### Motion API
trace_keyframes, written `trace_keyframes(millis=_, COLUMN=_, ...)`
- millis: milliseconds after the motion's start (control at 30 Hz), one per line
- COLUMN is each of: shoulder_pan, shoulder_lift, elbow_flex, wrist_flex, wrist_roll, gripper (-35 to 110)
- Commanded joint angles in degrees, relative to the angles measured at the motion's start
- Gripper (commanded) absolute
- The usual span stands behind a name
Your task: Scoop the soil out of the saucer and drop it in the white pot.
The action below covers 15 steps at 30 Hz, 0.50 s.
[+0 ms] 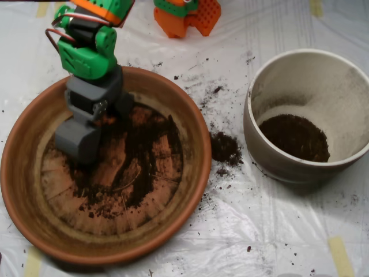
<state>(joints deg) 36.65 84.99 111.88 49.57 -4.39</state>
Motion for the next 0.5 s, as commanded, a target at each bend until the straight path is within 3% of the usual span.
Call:
trace_keyframes(millis=0, shoulder_pan=0.97, shoulder_lift=-1.85, elbow_flex=-8.35, wrist_flex=1.85, wrist_roll=-0.44, gripper=27)
trace_keyframes(millis=200, shoulder_pan=0.62, shoulder_lift=-0.79, elbow_flex=-6.86, wrist_flex=0.88, wrist_roll=-1.93, gripper=12)
trace_keyframes(millis=467, shoulder_pan=0.0, shoulder_lift=4.13, elbow_flex=-0.88, wrist_flex=-2.11, wrist_roll=-3.87, gripper=3)
